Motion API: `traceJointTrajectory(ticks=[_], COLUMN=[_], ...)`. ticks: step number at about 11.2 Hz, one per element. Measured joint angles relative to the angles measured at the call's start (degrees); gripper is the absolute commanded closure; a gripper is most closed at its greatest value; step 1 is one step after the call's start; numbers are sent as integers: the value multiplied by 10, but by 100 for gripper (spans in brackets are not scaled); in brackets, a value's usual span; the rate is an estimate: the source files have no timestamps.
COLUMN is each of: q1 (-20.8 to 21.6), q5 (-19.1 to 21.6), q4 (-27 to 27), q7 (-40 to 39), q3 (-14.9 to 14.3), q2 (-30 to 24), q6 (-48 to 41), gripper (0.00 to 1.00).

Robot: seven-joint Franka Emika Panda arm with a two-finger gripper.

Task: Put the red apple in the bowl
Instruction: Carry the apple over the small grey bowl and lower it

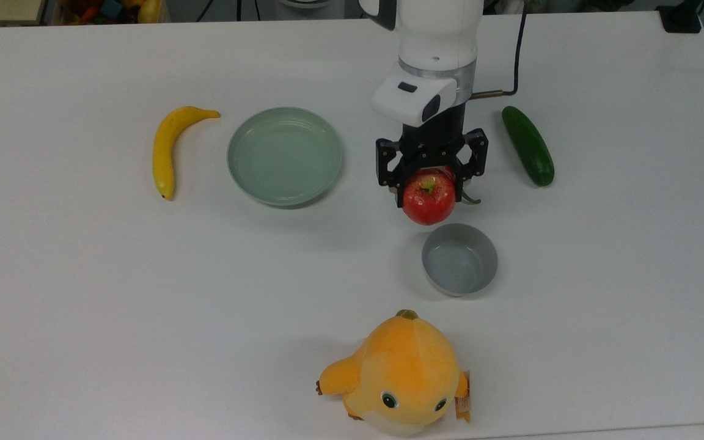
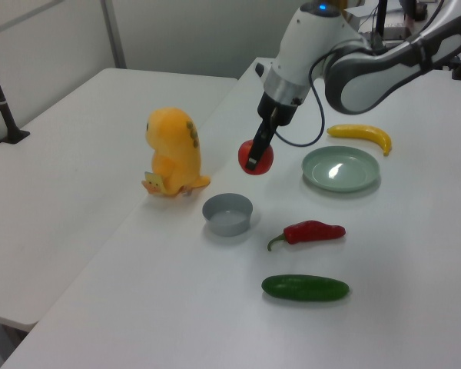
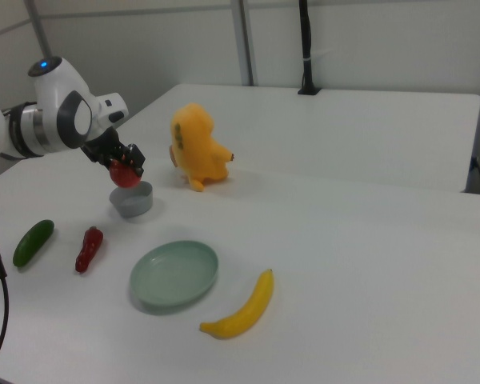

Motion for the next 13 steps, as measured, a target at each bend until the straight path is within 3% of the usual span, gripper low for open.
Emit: traceJointTrajectory(ticks=[6,9,10,12,13], q1=[14,31,35,36,36], q5=[-8,-27,-50,-115,-145], q4=[0,0,0,1,2], q7=[0,9,23,73,98], q3=[0,-4,-8,-12,-16], q2=[61,89,99,117,122], q6=[137,179,192,211,219], gripper=[85,85,85,71,48])
